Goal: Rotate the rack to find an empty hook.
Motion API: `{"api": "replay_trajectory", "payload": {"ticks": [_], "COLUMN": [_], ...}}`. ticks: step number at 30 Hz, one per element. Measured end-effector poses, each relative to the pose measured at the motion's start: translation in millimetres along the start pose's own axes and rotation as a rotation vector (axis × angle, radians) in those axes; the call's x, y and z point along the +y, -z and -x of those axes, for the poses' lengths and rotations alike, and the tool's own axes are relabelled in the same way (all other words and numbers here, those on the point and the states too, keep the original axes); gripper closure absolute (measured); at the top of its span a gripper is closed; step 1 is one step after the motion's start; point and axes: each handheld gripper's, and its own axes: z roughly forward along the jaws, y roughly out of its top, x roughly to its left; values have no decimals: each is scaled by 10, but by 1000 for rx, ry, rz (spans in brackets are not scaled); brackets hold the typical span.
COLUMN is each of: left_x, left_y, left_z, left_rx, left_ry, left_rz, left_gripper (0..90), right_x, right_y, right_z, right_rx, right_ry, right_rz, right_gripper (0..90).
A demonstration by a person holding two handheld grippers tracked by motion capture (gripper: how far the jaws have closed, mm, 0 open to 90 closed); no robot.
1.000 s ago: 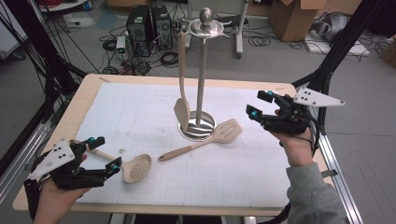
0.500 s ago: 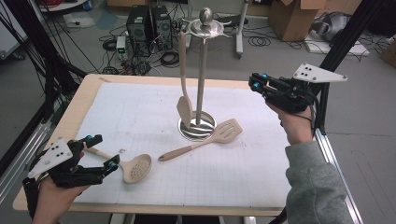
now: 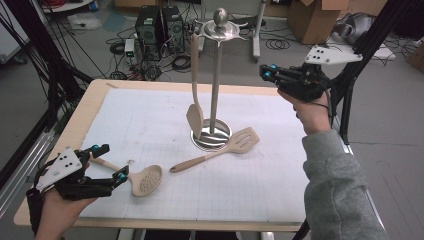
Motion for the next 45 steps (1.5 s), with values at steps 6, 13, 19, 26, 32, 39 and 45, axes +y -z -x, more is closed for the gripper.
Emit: {"api": "replay_trajectory", "payload": {"ticks": [6,13,19,26,32,39,45], "left_x": [-28,-15,-28,-45,-46,-52,-54], "left_y": [10,57,66,62,68,73,85], "left_z": [-25,-50,-80,-96,-102,-107,-124], "left_rx": [-39,-36,-27,-19,-17,-13,-9], "left_ry": [-1,-2,4,9,10,14,15], "left_rz": [12,25,21,12,12,10,9], "left_gripper": [122,122,122,122,122,122,122], "right_x": [189,339,425,483,525,567,591], "right_y": [-46,-112,-205,-289,-336,-371,-406], "right_z": [41,102,138,180,191,182,172], "right_rx": [25,30,29,46,45,46,56], "right_ry": [19,23,32,16,24,13,26], "right_rz": [-13,-15,-32,-29,-21,1,4], "right_gripper": [897,897,899,899,899,898,899]}}
